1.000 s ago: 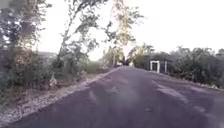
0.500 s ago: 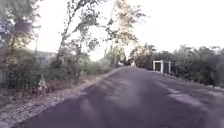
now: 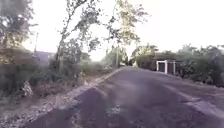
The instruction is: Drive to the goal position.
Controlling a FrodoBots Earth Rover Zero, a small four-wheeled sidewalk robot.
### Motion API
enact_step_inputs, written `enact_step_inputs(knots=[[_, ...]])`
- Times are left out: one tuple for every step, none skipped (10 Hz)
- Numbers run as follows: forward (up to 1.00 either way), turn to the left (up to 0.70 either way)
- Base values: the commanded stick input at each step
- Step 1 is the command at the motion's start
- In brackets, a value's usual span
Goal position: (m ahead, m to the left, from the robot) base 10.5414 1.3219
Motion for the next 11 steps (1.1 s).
enact_step_inputs(knots=[[1.0, -0.4], [1.0, -0.4], [1.0, -0.38], [1.0, -0.24], [1.0, 0.0], [1.0, 0.0], [1.0, 0.0], [1.0, 0.0], [1.0, 0.0], [1.0, 0.0], [1.0, 0.0]])
